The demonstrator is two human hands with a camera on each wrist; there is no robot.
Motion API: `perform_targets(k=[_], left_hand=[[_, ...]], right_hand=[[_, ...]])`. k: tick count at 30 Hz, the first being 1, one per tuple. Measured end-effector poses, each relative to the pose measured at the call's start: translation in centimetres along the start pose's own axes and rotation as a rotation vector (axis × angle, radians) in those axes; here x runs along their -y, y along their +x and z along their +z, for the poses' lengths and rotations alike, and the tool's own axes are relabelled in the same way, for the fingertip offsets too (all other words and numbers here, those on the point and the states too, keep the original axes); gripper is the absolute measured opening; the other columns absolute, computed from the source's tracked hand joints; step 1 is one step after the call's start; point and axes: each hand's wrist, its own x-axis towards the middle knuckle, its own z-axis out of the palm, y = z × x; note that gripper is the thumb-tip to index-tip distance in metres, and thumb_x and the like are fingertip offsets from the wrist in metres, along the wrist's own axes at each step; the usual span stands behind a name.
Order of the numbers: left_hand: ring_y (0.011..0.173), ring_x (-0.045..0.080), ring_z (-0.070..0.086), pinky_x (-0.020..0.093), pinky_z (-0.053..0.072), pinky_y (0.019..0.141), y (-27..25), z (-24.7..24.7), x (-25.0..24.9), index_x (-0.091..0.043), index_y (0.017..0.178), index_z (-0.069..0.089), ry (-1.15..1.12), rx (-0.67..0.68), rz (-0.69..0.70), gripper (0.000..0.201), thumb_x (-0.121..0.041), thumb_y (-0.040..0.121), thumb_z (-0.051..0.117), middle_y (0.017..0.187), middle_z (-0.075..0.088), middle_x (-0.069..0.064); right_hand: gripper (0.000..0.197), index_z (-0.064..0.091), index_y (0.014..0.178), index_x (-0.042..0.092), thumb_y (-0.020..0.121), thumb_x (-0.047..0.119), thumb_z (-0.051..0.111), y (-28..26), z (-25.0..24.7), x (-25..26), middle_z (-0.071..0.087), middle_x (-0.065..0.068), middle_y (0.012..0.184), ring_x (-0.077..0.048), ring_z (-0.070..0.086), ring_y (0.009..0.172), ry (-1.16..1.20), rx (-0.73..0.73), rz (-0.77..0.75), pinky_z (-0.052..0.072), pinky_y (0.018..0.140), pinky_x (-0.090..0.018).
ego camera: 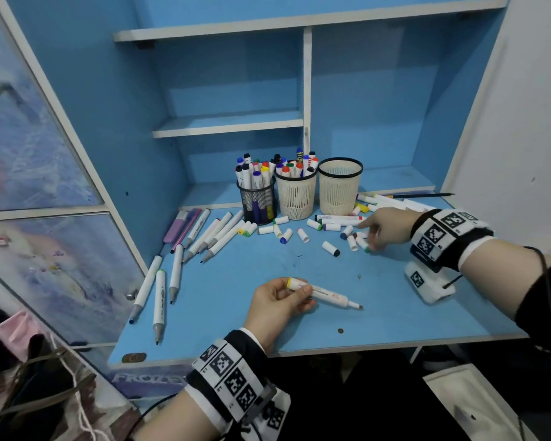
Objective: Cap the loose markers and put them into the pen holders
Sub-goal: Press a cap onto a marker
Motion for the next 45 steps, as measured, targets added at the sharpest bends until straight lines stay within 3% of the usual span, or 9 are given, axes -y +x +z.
perform_targets(k=[3,6,10,15,19,23,30,40,45], left_hand=[[0.059,0.022,0.067,0.023,0.057,0.062,0.4,-0.7,0.3,0.005,0.088,0.061,-0.015,-0.021,0.014,0.003,0.003,0.085,0.059,0.07,0.069,0.014],[0.062,0.023,0.069,0.023,0.058,0.064,0.4,-0.9,0.3,0.004,0.088,0.062,-0.016,-0.019,0.034,0.004,0.002,0.085,0.06,0.073,0.069,0.015],[0.061,0.021,0.068,0.023,0.056,0.06,0.3,-0.7,0.4,0.004,0.087,0.062,0.009,-0.002,0.08,0.003,0.003,0.085,0.059,0.069,0.069,0.013],[0.062,0.019,0.067,0.024,0.057,0.061,0.3,-0.9,0.4,0.005,0.09,0.061,-0.034,0.032,0.109,0.007,0.003,0.086,0.057,0.069,0.068,0.013],[0.064,0.02,0.067,0.025,0.057,0.06,0.3,-0.9,0.3,0.006,0.092,0.061,-0.058,0.054,0.106,0.008,0.002,0.086,0.057,0.069,0.068,0.013],[0.063,0.021,0.067,0.028,0.057,0.06,0.3,-0.9,0.2,0.006,0.091,0.06,-0.069,0.061,0.104,0.007,0.004,0.086,0.056,0.069,0.067,0.014],[0.06,0.021,0.066,0.026,0.055,0.056,0.2,-0.8,0.1,0.006,0.09,0.06,-0.071,0.055,0.105,0.007,0.005,0.086,0.056,0.067,0.066,0.014],[0.06,0.02,0.066,0.027,0.056,0.056,0.1,-0.6,0.0,0.006,0.089,0.06,-0.052,0.048,0.109,0.006,0.006,0.086,0.055,0.067,0.067,0.013],[0.064,0.022,0.067,0.031,0.058,0.061,0.2,-0.7,0.1,0.004,0.088,0.061,-0.04,0.036,0.102,0.005,0.004,0.085,0.057,0.069,0.067,0.013]], right_hand=[[0.049,0.054,0.131,0.012,0.083,0.005,0.06,0.5,-0.7,-1.0,0.07,-0.005,0.104,-0.013,0.059,0.087,0.2,-0.11,-0.019,0.042,0.078,-0.022],[0.044,0.058,0.129,0.013,0.084,0.01,0.061,1.2,-1.8,-2.3,0.067,-0.008,0.115,-0.022,0.058,0.105,0.098,-0.202,0.053,0.043,0.086,-0.026],[0.047,0.056,0.13,0.013,0.085,0.019,0.065,2.5,-1.9,-3.3,0.065,-0.008,0.12,-0.022,0.058,0.109,-0.001,-0.097,0.152,0.044,0.093,-0.029],[0.034,0.066,0.115,0.016,0.082,0.007,0.066,4.0,-1.6,-2.9,0.069,-0.009,0.096,-0.018,0.062,0.081,0.204,-0.078,0.089,0.048,0.079,-0.025],[0.035,0.065,0.118,0.016,0.084,0.009,0.061,6.1,-2.2,-2.5,0.068,-0.011,0.108,-0.025,0.061,0.099,0.107,-0.254,0.096,0.045,0.085,-0.028],[0.039,0.061,0.124,0.013,0.085,0.011,0.063,8.0,-2.5,-2.1,0.063,-0.009,0.122,-0.027,0.057,0.11,0.028,-0.238,0.084,0.043,0.091,-0.031],[0.025,0.066,0.11,0.007,0.087,0.008,0.056,9.3,-2.1,-1.7,0.067,-0.012,0.111,-0.029,0.06,0.097,-0.124,-0.154,0.081,0.045,0.078,-0.031],[0.033,0.062,0.119,0.015,0.087,0.008,0.056,8.9,-1.8,-1.9,0.062,-0.008,0.116,-0.019,0.049,0.087,-0.182,-0.094,0.042,0.036,0.074,-0.025],[0.023,0.069,0.106,0.011,0.085,0.011,0.062,8.4,-1.9,-2.4,0.063,-0.005,0.1,-0.023,0.055,0.089,-0.066,-0.204,0.061,0.036,0.072,-0.025]])
